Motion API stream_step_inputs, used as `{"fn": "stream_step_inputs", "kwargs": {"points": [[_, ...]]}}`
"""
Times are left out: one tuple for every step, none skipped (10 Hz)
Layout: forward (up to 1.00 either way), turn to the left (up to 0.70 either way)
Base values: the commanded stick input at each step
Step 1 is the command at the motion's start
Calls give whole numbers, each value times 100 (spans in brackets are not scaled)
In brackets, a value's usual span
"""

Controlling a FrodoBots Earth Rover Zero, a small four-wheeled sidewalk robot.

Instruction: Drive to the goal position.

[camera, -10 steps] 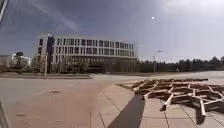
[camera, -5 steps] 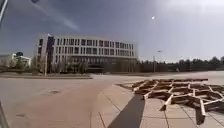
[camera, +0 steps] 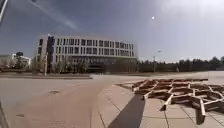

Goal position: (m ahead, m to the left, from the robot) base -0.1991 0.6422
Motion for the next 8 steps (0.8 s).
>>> {"fn": "stream_step_inputs", "kwargs": {"points": [[5,0],[5,0],[5,0],[5,0],[5,0],[5,0],[5,0],[5,0]]}}
